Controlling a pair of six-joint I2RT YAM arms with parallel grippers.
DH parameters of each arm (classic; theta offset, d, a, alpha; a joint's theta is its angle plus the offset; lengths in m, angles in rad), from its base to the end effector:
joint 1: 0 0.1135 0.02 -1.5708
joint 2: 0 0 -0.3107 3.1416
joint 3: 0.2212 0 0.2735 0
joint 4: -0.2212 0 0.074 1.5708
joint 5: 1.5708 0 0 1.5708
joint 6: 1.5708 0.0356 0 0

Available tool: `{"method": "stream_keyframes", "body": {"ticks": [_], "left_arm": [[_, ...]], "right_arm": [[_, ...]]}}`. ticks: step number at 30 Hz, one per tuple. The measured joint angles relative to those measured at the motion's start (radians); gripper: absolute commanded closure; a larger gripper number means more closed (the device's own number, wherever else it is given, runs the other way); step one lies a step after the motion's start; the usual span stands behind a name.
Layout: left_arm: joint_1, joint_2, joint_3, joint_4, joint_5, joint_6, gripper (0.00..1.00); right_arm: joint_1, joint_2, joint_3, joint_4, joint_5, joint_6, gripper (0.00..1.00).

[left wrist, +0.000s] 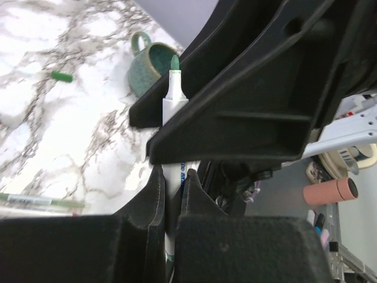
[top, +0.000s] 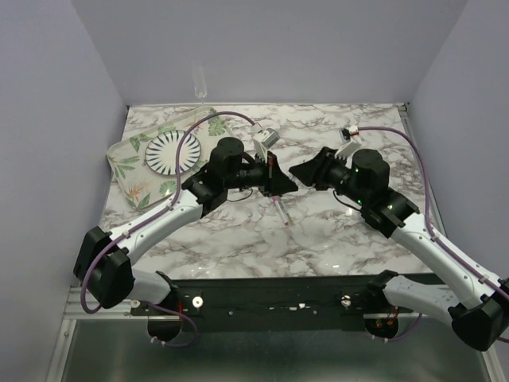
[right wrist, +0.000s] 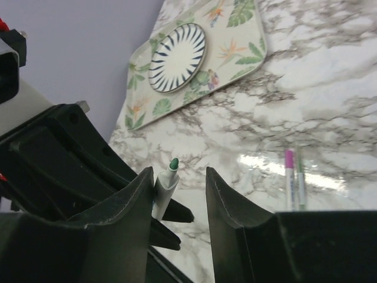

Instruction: Insert the pens into the pen caps

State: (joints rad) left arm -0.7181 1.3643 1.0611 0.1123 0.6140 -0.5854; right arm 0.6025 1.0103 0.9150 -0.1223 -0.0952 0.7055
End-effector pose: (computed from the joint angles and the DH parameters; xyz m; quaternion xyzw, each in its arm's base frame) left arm 0.2351 -0.2326 0.3756 0.2407 0.7208 -0.5533 0.3410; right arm 0.1901 0.1348 0.3874 0.0103 0.7793 0.4099 0.4738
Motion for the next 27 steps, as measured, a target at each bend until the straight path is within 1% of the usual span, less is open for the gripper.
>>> {"method": "stream_keyframes", "body": {"ticks": [2,3,4,5,6,8,10,11,14,17,18,20,21,24,27], "left_arm": [[0.001,-0.014,0.003,-0.063,-0.033,0.023,1.0],[0.002,-0.019,0.005,-0.083,-0.045,0.031,1.0],[0.003,-0.022,0.011,-0.117,-0.061,0.043,1.0],[0.004,-0.025,0.023,-0.167,-0.087,0.059,1.0],[0.007,-0.026,0.029,-0.189,-0.099,0.066,1.0],[0.018,-0.026,0.048,-0.249,-0.137,0.089,1.0],[0.029,-0.031,0.065,-0.309,-0.188,0.11,1.0],[0.034,-0.036,0.074,-0.346,-0.219,0.124,1.0],[0.052,-0.071,0.087,-0.423,-0.305,0.169,1.0],[0.066,-0.14,0.079,-0.459,-0.386,0.217,1.0],[0.068,-0.166,0.07,-0.459,-0.405,0.228,1.0],[0.068,-0.222,0.038,-0.446,-0.437,0.248,1.0],[0.068,-0.251,0.017,-0.44,-0.449,0.255,1.0],[0.068,-0.297,-0.033,-0.423,-0.475,0.267,1.0],[0.068,-0.297,-0.055,-0.42,-0.492,0.275,1.0]], "right_arm": [[0.002,0.011,0.043,-0.052,0.037,-0.06,0.48],[0.002,0.013,0.057,-0.068,0.057,-0.093,0.37],[0.002,0.008,0.06,-0.073,0.072,-0.124,0.3],[-0.002,0.0,0.06,-0.084,0.092,-0.157,0.25],[-0.003,-0.007,0.059,-0.095,0.108,-0.173,0.22],[-0.009,-0.021,0.058,-0.121,0.137,-0.229,0.22],[-0.013,-0.029,0.058,-0.146,0.171,-0.276,0.3],[-0.013,-0.029,0.06,-0.167,0.194,-0.301,0.32],[-0.014,-0.016,0.067,-0.223,0.266,-0.373,0.34],[-0.028,0.045,0.093,-0.283,0.342,-0.445,0.34],[-0.038,0.074,0.101,-0.299,0.365,-0.46,0.35],[-0.068,0.159,0.132,-0.335,0.411,-0.476,0.36],[-0.08,0.19,0.144,-0.345,0.425,-0.474,0.34],[-0.153,0.334,0.199,-0.4,0.463,-0.392,0.34],[-0.248,0.422,0.217,-0.453,0.453,-0.221,0.36]]}}
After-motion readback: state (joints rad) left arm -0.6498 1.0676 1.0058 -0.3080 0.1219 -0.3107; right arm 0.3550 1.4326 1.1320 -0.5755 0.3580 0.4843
